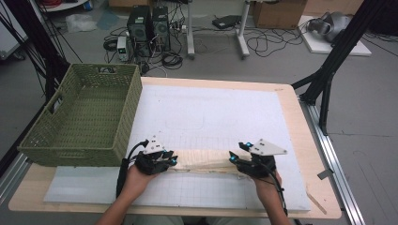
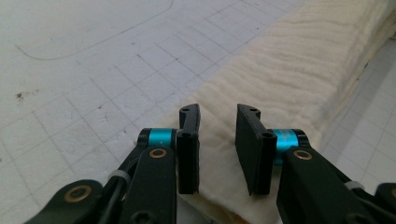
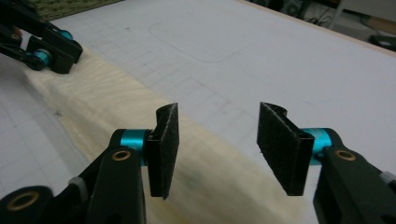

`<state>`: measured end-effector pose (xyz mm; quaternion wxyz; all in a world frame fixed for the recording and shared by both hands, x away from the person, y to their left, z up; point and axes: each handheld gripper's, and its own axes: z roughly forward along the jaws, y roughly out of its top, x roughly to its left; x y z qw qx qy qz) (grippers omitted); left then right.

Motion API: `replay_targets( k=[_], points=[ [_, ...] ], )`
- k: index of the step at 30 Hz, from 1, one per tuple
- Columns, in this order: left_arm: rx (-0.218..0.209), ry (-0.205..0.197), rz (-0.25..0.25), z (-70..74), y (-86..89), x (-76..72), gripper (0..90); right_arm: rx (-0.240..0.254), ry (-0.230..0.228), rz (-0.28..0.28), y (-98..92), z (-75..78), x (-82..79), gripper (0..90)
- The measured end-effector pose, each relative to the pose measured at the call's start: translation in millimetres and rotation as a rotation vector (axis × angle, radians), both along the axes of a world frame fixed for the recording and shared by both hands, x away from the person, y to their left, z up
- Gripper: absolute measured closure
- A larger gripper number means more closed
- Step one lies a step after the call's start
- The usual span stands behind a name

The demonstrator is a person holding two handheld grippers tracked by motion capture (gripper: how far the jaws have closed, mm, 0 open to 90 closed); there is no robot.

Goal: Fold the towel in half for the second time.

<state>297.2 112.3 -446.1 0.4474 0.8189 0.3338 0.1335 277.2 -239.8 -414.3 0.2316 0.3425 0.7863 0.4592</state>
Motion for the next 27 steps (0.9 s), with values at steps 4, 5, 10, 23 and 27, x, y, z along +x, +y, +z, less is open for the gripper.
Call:
replay_targets(
  k=[4,5,10,23,27],
  points=[
    [0.003,0.000,-0.002,-0.3,-0.5,-0.1,69.8,-0.016,0.028,0.058,26.1,-6.7,5.9,54.3],
    [0.004,-0.001,-0.002,-0.1,-0.6,0.0,69.7,-0.021,0.041,0.068,31.2,-8.7,6.3,55.0],
    [-0.033,-0.019,0.022,5.2,-2.6,-1.0,64.1,-0.052,0.076,0.084,44.2,-22.5,7.9,58.6],
    [0.026,0.006,-0.060,-1.9,-24.6,-6.0,70.4,-0.138,0.098,0.070,37.3,-32.0,-2.6,57.3],
    [0.028,0.011,-0.051,-1.7,-22.3,-5.1,71.2,-0.129,0.104,0.026,17.0,-28.1,-5.5,56.3]
  ],
)
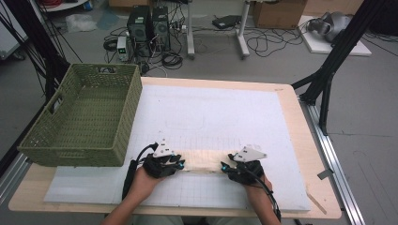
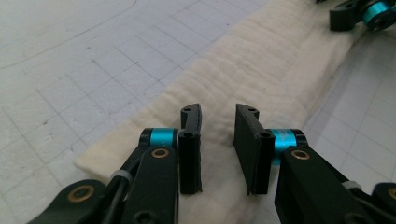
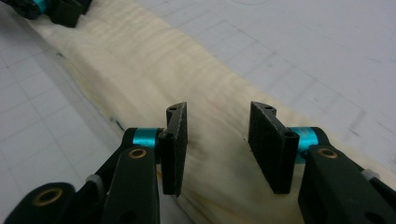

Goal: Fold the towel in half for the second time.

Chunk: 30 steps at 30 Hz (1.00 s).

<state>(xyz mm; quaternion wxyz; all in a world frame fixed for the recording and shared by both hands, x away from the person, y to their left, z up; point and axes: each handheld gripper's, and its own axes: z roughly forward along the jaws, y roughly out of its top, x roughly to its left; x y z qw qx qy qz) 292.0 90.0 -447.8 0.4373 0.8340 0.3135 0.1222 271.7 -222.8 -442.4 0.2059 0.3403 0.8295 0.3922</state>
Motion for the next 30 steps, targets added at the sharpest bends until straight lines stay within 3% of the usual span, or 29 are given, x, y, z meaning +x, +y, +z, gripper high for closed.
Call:
replay_targets(
  k=[8,13,18,21,25,30],
  points=[
    [0.001,-0.003,0.007,0.0,2.9,0.1,70.0,0.012,0.037,-0.056,-36.2,3.4,-6.5,58.2],
    [0.008,-0.003,0.005,0.0,3.9,0.2,70.2,0.013,0.067,-0.046,-48.7,1.9,-9.9,59.8],
    [0.008,-0.001,0.013,0.0,6.0,0.9,70.2,0.011,0.078,-0.027,-53.1,-1.7,-12.5,60.1],
    [0.009,0.002,0.019,-0.1,9.8,0.8,70.2,0.044,0.066,-0.034,-54.9,-6.1,-13.9,60.1],
    [0.039,-0.009,0.023,1.5,15.1,-1.0,70.5,0.043,0.058,-0.035,-54.4,-7.2,-15.7,60.0],
    [0.052,-0.040,0.104,8.8,25.6,-0.6,70.3,0.038,0.056,-0.038,-53.5,-6.9,-15.6,58.5]
  ],
)
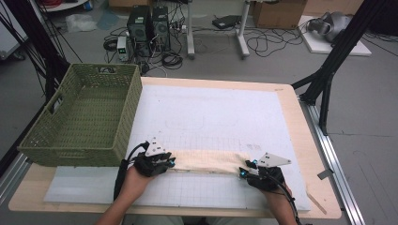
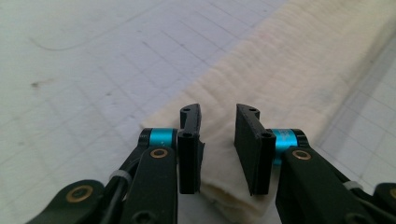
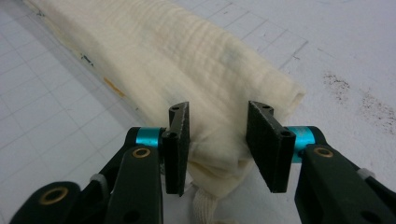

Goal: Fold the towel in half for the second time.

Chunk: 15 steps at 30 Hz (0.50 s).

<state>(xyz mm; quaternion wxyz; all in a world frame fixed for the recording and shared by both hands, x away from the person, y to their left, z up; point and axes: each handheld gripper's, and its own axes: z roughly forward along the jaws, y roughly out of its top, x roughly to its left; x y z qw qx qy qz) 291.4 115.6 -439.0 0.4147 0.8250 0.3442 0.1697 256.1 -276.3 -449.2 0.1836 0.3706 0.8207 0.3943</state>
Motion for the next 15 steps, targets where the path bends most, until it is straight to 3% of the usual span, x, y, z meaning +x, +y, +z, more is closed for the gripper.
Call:
replay_targets(
  k=[3,4,6,8,12,15],
  points=[
    [-0.053,-0.033,0.069,7.2,10.7,1.4,67.1,0.004,0.001,0.002,0.7,0.3,0.0,54.8],
    [-0.092,-0.041,0.089,9.0,13.6,1.6,66.4,0.009,0.002,0.003,0.6,0.3,0.3,52.5],
    [-0.133,-0.055,0.092,12.2,18.1,1.2,64.9,0.033,0.011,0.011,0.8,1.2,0.4,46.3],
    [-0.164,-0.065,0.082,13.5,18.4,0.2,63.8,0.052,-0.015,0.024,0.8,4.2,-0.7,45.7],
    [-0.155,-0.043,0.022,9.3,9.7,-0.6,62.8,0.108,-0.063,0.017,-2.5,13.5,-3.3,50.7],
    [-0.131,-0.002,-0.032,2.9,2.1,-0.8,63.2,0.103,-0.073,0.006,-5.7,15.4,-4.1,59.2]
  ],
)
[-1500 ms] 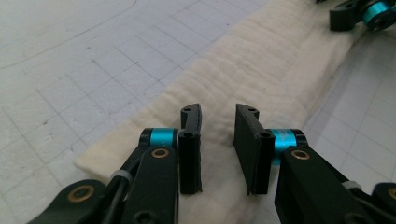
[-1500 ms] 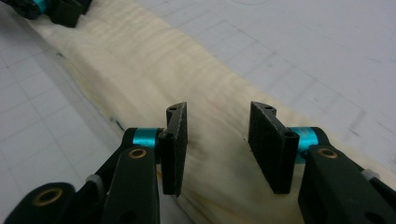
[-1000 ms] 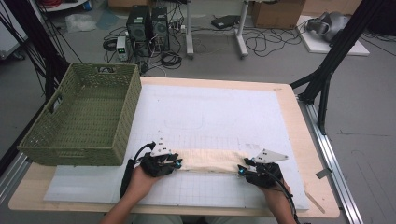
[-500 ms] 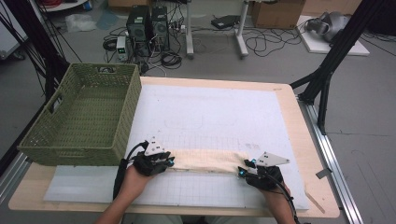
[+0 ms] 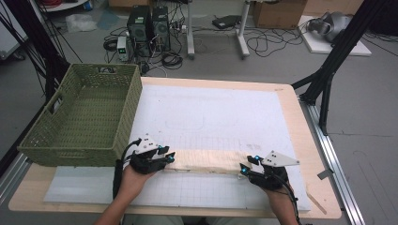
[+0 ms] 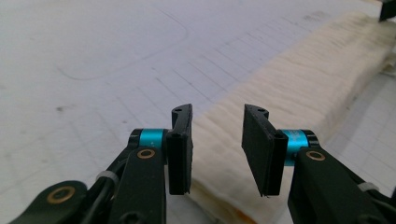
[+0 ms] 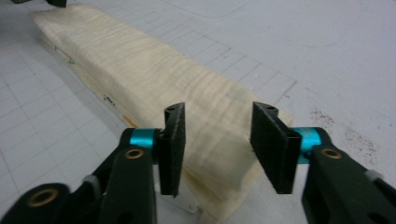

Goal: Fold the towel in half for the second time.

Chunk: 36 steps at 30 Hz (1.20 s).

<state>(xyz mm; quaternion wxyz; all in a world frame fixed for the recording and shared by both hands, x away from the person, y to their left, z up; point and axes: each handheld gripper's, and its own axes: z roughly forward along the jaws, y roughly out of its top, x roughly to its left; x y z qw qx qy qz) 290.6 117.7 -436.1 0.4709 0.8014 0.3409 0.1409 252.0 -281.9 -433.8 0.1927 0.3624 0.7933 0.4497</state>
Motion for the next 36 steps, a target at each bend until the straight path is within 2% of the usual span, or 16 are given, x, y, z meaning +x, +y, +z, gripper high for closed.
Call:
replay_targets(
  k=[2,4,5,7,9,11,16,19,21,24,27,29,31,32,36],
  points=[
    [0.044,0.019,-0.030,-4.8,-2.8,-0.3,64.2,-0.016,0.011,-0.003,-1.9,-1.3,0.6,64.8],
    [0.074,0.031,-0.031,-8.5,-3.1,0.2,65.7,-0.034,0.024,-0.002,-3.7,-3.2,2.0,68.5],
    [0.075,0.036,-0.029,-9.1,-2.7,0.3,66.7,-0.049,0.036,-0.003,-4.4,-4.7,2.7,69.8],
    [0.091,0.035,-0.030,-9.0,-3.0,0.1,68.6,-0.076,0.056,-0.004,-5.0,-7.7,4.1,70.6],
    [0.129,0.021,-0.035,-9.2,-5.8,-1.6,69.6,-0.082,0.069,0.000,-4.8,-10.5,5.5,70.9],
    [0.148,0.009,-0.035,-8.9,-7.5,-2.4,70.5,-0.095,0.086,0.006,-3.0,-12.1,6.0,70.8],
    [0.147,0.014,-0.039,-8.6,-4.7,-1.9,71.8,-0.111,0.098,0.008,-3.5,-11.3,5.2,69.2],
    [0.104,0.021,-0.033,-7.5,-1.7,-0.5,68.2,-0.101,0.087,0.010,-6.0,-8.9,4.0,64.6],
    [0.032,0.018,-0.034,-5.9,2.9,1.3,63.3,-0.074,0.064,0.014,-9.1,-4.5,2.1,61.2],
    [-0.084,-0.030,-0.039,-2.1,12.0,3.4,60.3,-0.006,0.021,-0.018,-16.3,3.9,-0.2,50.6],
    [-0.157,-0.110,-0.025,2.7,19.7,4.0,54.6,0.023,-0.028,-0.094,-24.8,10.6,-1.5,38.4],
    [-0.192,-0.110,0.004,8.1,22.1,5.1,47.7,0.025,-0.046,-0.143,-30.8,12.9,-1.6,30.9],
    [-0.245,-0.101,0.053,11.8,22.8,6.5,31.2,0.017,-0.058,-0.172,-36.6,13.3,-0.9,25.3],
    [-0.267,-0.102,0.072,12.6,23.2,6.5,25.7,0.005,-0.061,-0.185,-39.2,13.3,-0.7,22.8],
    [-0.233,-0.114,0.095,12.8,22.7,6.3,17.3,-0.002,-0.059,-0.217,-47.6,13.1,-0.1,16.2]
  ],
)
